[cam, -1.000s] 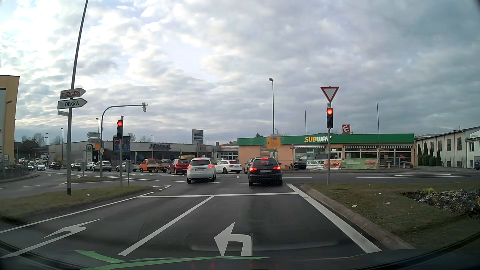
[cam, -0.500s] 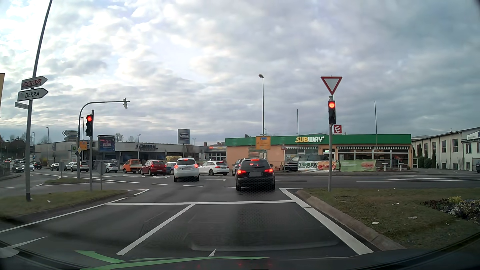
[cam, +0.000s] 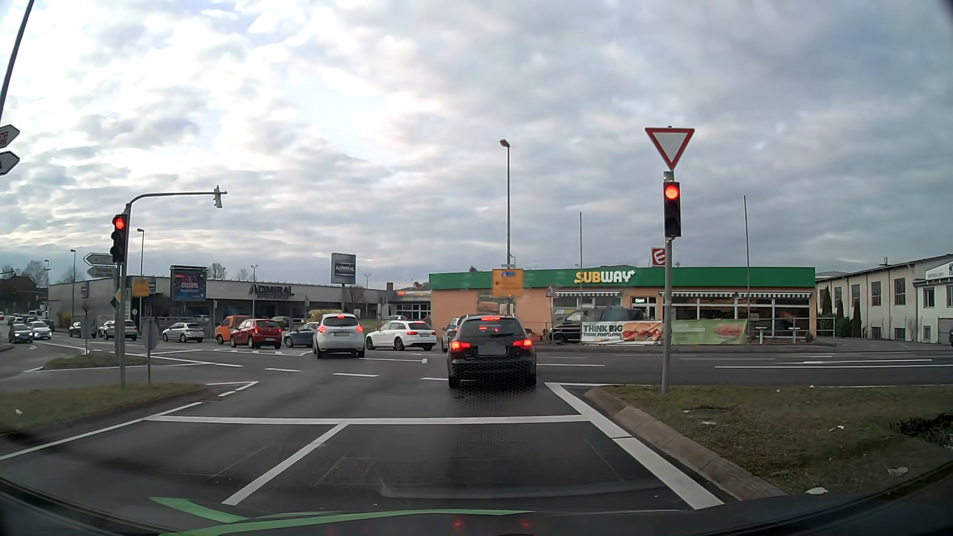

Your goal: Follow the waypoints while adhering to traffic rules and regulations

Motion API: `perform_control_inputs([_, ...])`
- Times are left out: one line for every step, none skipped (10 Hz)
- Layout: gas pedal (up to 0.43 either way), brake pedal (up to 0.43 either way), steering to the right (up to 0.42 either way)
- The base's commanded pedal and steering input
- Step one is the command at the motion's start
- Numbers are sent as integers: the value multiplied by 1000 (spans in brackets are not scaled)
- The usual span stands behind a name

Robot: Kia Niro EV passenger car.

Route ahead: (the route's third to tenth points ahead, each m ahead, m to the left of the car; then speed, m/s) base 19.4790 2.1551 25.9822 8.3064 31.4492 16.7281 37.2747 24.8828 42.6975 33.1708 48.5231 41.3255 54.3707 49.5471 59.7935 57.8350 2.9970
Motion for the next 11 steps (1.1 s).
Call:
perform_control_inputs([0, 189, 59])
perform_control_inputs([0, 195, 50])
perform_control_inputs([0, 195, 42])
perform_control_inputs([0, 195, 32])
perform_control_inputs([0, 201, 20])
perform_control_inputs([0, 201, 15])
perform_control_inputs([0, 201, 13])
perform_control_inputs([0, 201, 12])
perform_control_inputs([0, 201, 12])
perform_control_inputs([0, 201, 12])
perform_control_inputs([0, 201, 12])
